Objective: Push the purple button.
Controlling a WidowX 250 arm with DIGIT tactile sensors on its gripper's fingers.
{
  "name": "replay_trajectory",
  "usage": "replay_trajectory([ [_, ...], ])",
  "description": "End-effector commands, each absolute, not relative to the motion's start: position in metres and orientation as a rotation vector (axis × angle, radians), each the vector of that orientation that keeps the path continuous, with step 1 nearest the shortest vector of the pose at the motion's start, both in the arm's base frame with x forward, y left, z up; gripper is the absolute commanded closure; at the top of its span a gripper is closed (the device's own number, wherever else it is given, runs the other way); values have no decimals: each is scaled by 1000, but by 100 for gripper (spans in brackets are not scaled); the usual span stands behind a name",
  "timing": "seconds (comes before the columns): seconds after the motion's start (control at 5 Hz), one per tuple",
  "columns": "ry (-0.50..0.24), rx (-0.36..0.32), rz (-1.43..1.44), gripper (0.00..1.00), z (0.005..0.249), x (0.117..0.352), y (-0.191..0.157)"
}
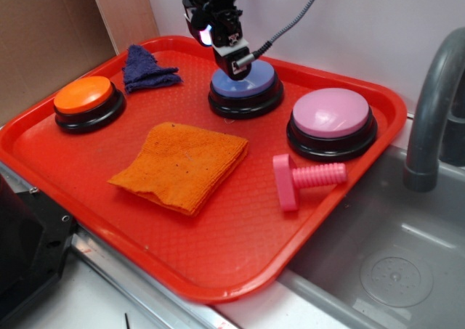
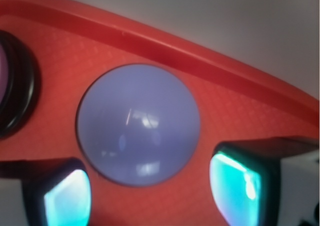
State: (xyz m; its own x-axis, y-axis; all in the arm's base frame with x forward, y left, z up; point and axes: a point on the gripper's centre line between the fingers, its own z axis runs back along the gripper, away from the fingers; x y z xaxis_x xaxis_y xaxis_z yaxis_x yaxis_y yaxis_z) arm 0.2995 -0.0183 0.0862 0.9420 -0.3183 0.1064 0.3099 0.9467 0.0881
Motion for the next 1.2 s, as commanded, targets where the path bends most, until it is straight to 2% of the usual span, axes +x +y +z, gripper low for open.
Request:
replay_trajectory([
  [0.0, -228, 96, -326, 0, 125, 304, -28],
  [0.4, -240, 94, -298, 0, 137, 300, -25],
  [1.0, -261, 128, -296, 0, 154, 291, -26],
])
